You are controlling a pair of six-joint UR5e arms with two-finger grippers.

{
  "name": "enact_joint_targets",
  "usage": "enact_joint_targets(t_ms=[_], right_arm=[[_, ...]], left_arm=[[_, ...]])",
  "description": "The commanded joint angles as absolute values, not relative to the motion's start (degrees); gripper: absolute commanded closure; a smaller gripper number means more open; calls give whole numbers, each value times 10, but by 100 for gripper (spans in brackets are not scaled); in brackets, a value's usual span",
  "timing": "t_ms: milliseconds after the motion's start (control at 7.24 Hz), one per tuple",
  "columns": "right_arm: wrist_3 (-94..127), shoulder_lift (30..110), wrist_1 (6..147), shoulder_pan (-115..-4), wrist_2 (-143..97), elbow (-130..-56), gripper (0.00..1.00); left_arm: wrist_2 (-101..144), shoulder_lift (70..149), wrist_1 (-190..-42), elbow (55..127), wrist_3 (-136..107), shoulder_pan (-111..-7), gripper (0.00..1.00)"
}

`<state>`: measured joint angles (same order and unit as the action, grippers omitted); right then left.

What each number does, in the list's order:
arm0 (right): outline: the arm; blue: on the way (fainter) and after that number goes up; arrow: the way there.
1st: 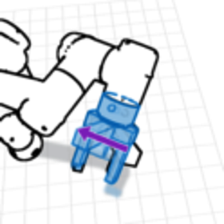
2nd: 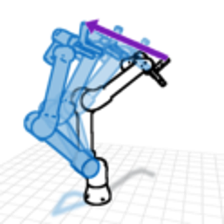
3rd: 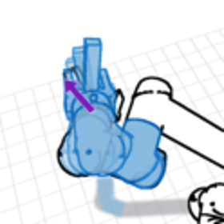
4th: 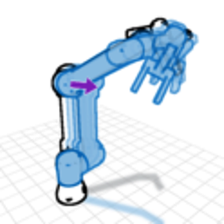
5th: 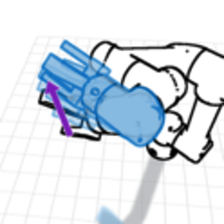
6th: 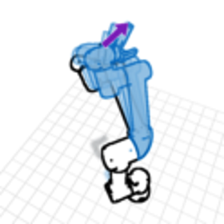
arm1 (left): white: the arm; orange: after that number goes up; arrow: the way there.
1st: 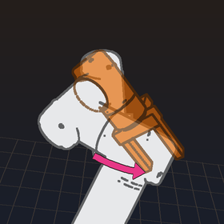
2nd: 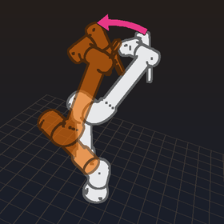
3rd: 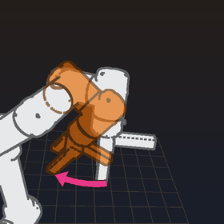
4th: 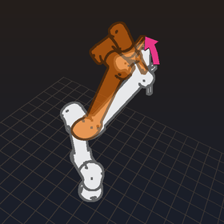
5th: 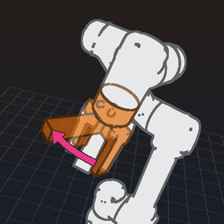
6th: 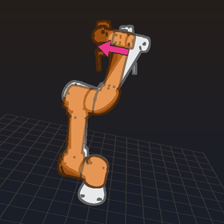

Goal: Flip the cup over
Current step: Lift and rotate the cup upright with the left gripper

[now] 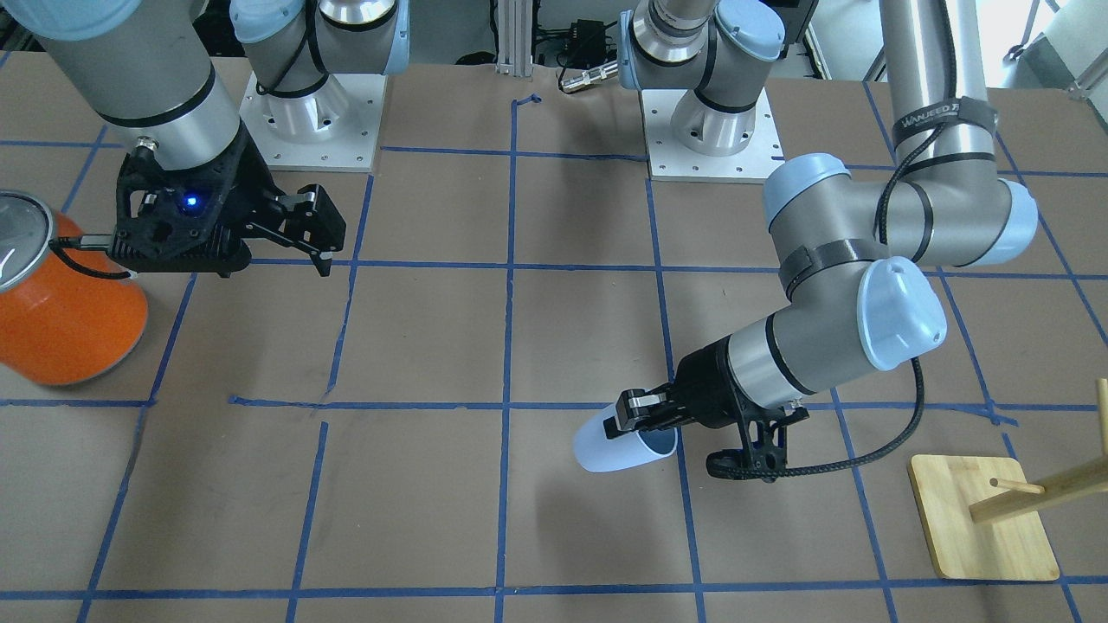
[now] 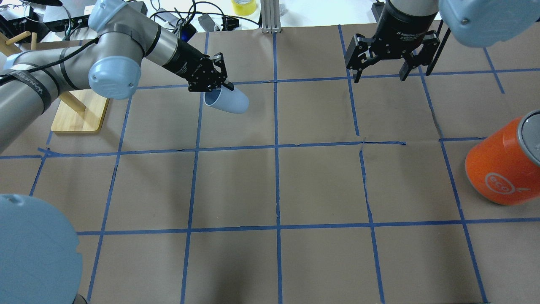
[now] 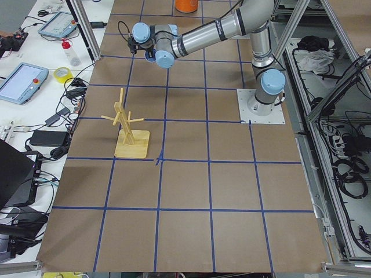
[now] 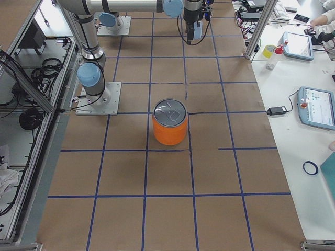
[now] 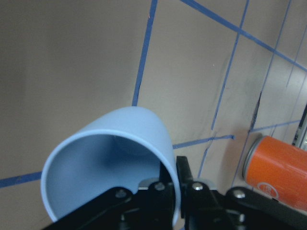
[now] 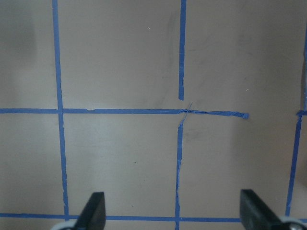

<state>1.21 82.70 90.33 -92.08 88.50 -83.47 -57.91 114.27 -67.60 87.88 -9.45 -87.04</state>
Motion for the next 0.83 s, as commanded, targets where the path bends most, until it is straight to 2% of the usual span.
enact_joint_targets(t_ms=[0,138,691], right_arm=[[11,825,905,-921,883,-838,0],[11,823,907,-921,883,-838,0],[11,837,903,-924,885,-839,0]], left_arm=[[-704,1150,-700,813,-83,-872,100],[-761,1155,-704,790,-37,-872,100],[-933,1193,-694,780,133,-872,100]])
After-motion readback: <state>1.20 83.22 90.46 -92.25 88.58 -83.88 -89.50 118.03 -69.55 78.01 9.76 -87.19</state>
